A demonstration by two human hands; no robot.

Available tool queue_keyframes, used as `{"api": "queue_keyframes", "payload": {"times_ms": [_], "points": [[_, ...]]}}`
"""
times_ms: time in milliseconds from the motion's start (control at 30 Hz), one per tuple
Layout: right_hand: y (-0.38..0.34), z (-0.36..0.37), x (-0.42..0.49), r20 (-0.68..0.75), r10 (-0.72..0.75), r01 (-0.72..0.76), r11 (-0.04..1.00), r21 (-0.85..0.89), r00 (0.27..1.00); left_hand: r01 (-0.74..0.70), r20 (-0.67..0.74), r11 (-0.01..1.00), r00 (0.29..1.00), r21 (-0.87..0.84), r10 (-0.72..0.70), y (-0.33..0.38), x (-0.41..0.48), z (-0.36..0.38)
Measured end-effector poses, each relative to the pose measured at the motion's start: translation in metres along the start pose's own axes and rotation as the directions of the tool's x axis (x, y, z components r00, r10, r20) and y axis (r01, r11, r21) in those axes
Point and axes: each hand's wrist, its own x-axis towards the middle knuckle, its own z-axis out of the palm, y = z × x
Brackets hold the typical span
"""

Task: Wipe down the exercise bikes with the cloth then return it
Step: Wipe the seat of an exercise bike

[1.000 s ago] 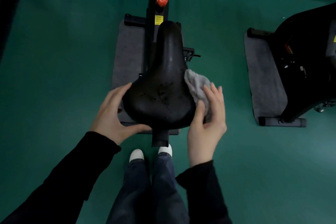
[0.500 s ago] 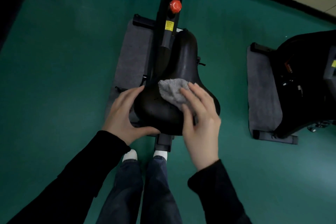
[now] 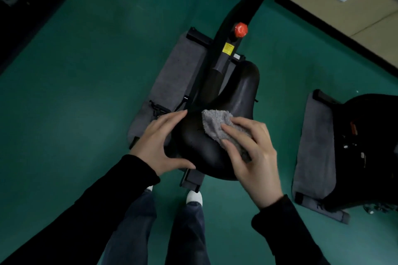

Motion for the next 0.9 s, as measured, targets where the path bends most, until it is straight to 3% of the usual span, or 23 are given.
{"api": "queue_keyframes", "payload": {"times_ms": [200,367,567,733,900], "points": [[0.016,-0.011,-0.009,0.041,-0.026,0.022,0.996,0.087,0.999,0.198,-0.189,0.98,0.962,-0.024,-0.199,0.002,-0.024,0.022],[0.028,-0.023,-0.032,0.139,-0.221,0.193,0.962,0.192,0.965,0.234,-0.327,0.965,0.908,-0.119,-0.261,0.02,-0.043,0.065],[0.017,-0.009,0.004,0.358,-0.512,0.47,0.859,0.205,0.781,0.242,-0.525,0.929,0.772,-0.279,-0.358,0.029,-0.044,0.11],[0.007,-0.001,0.044,0.419,-0.529,0.475,0.848,0.235,0.738,0.22,-0.616,0.918,0.687,-0.33,-0.386,0.034,-0.047,0.129],[0.015,-0.015,0.039,0.551,-0.697,0.652,0.685,0.324,0.459,0.14,-0.687,0.919,0.625,-0.369,-0.372,0.036,-0.046,0.148]]}}
